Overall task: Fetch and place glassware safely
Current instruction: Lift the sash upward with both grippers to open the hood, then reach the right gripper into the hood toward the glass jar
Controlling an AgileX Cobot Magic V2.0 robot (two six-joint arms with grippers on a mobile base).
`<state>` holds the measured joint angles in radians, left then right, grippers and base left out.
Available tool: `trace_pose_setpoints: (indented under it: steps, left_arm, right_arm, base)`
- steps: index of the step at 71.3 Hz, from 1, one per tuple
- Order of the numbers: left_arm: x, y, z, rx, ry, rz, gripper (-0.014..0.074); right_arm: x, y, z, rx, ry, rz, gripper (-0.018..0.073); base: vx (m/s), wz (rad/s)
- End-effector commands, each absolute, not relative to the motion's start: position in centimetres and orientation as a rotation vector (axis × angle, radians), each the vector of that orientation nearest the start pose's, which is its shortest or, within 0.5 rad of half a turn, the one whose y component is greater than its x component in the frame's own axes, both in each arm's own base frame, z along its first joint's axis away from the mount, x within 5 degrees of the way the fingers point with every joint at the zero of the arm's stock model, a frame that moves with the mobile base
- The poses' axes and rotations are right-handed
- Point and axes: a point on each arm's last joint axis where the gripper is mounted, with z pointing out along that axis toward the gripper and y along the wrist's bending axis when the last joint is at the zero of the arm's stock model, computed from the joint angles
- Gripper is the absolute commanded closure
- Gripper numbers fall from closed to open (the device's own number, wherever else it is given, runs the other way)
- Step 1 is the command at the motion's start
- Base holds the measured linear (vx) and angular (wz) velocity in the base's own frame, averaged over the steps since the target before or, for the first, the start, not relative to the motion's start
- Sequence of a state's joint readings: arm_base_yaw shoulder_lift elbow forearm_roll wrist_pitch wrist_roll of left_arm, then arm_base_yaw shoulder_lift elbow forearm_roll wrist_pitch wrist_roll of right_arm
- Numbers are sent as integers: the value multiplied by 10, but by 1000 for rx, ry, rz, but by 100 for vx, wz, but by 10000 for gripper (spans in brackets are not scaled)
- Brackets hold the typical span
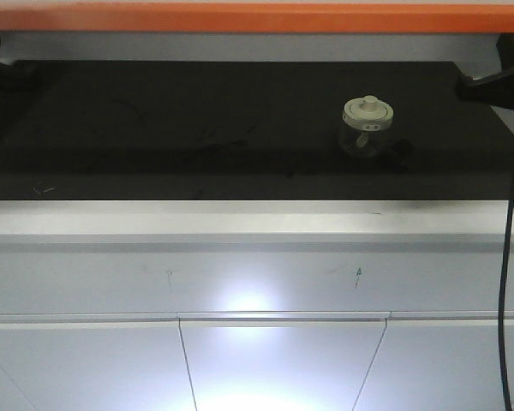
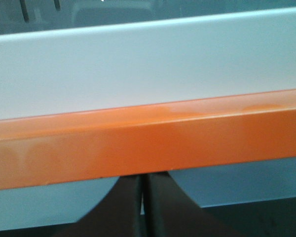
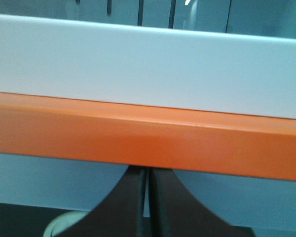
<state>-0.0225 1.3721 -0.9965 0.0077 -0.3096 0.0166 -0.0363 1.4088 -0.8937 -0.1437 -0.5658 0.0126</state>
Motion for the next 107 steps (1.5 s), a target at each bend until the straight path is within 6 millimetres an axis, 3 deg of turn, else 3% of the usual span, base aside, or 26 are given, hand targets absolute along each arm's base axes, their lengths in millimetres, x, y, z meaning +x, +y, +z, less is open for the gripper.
trace_pose_setpoints:
  steps: [1, 17, 39, 58, 71, 85, 98, 107]
  left_arm:
    - [299, -8, 430, 25, 1228, -10, 603]
    - [294, -8, 456, 25, 1191, -10, 603]
    - [292, -8, 454, 26, 1267, -9, 603]
    - [265, -7, 464, 28, 1350, -8, 603]
    - [237, -6, 463, 69, 1385, 35, 603]
    - [198, -6, 432, 77, 1394, 40, 603]
    - [166, -5, 382, 81, 1434, 37, 603]
    - [143, -4, 344, 83, 1479, 35, 603]
  right_arm:
    - [310, -6, 378, -110, 1276, -75, 560]
    - [304, -7, 401, -104, 1273, -88, 560]
    - [296, -7, 408, -98, 1272, -87, 560]
    - [273, -7, 420, -68, 1300, -69, 560]
    - [259, -6, 417, -40, 1313, -37, 560]
    - [240, -5, 383, -42, 1366, -28, 560]
    - [227, -4, 361, -41, 1395, -19, 560]
    - [226, -4, 356, -24, 1418, -2, 560]
  base:
    - [0, 0]
    - [0, 0]
    - [0, 0]
    - [0, 0]
    - [0, 0]
    - [0, 0]
    - [0, 0]
    - [0, 0]
